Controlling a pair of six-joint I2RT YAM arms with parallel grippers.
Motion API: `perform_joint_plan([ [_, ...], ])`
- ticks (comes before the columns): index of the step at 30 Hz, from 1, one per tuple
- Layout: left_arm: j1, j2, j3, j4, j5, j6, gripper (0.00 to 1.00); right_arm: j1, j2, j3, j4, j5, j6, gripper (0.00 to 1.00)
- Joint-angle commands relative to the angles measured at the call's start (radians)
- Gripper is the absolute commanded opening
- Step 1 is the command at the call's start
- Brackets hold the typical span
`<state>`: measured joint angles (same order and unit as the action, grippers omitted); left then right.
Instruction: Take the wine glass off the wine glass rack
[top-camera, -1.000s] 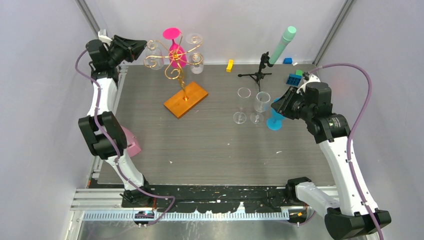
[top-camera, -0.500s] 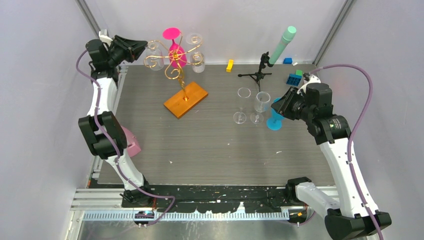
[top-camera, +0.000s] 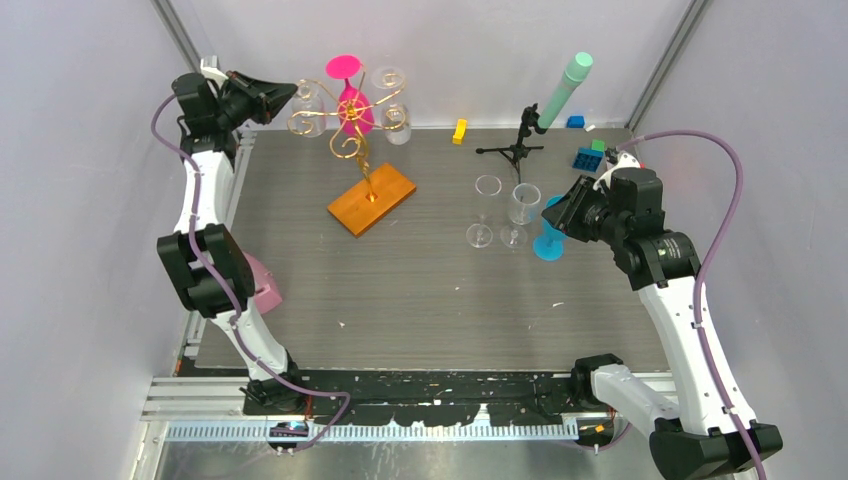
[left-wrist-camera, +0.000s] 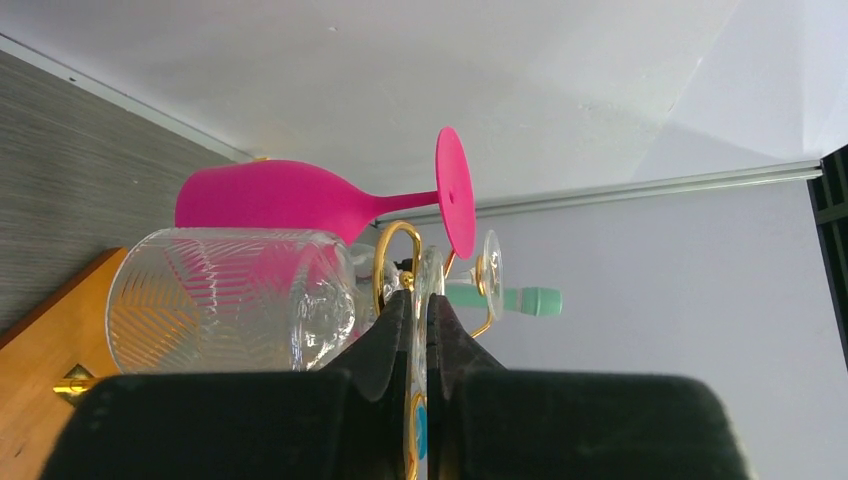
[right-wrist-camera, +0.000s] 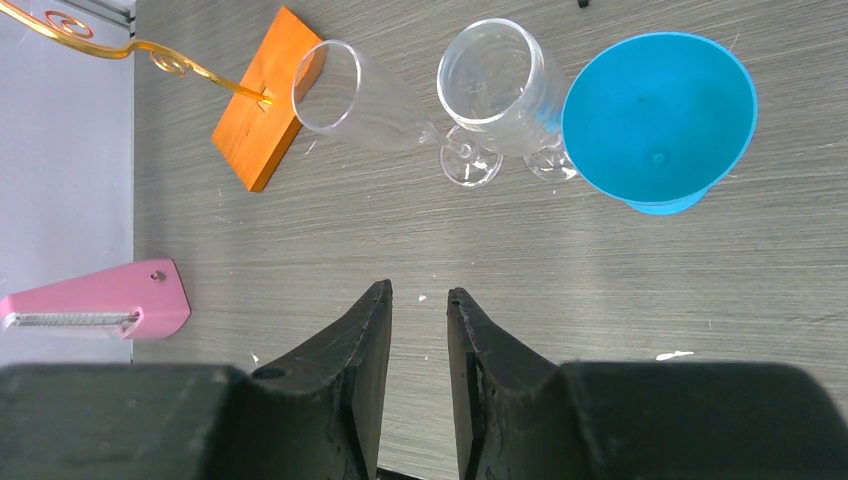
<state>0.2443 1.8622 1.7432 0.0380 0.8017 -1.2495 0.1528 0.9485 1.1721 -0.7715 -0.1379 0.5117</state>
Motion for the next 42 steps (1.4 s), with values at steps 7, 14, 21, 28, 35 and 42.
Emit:
perform_joint_plan([
  [7,-0.017,-0.07,-0.002,0.093,-0.106,-0.051,0.0,-0.006,-0.026,0.002,0.035,-0.007,0.001,0.33],
  [14,-0.017,-0.062,0.003,0.162,-0.13,-0.105,0.0,-0.006,-0.03,0.003,0.035,-0.002,0.001,0.33],
  [21,-0.036,-0.041,0.03,0.193,-0.15,-0.114,0.0,-0.005,-0.025,0.009,0.035,-0.007,-0.002,0.37],
  [28,-0.074,-0.009,0.056,0.201,-0.147,-0.114,0.0,-0.005,-0.047,0.004,0.035,-0.005,-0.005,0.48],
  [35,-0.088,-0.029,0.035,0.199,-0.11,-0.103,0.0,-0.006,-0.054,0.001,0.034,-0.008,-0.005,0.49],
  [42,-0.084,-0.095,-0.011,0.157,-0.092,-0.055,0.0,-0.006,-0.052,-0.003,0.035,-0.012,0.001,0.49],
])
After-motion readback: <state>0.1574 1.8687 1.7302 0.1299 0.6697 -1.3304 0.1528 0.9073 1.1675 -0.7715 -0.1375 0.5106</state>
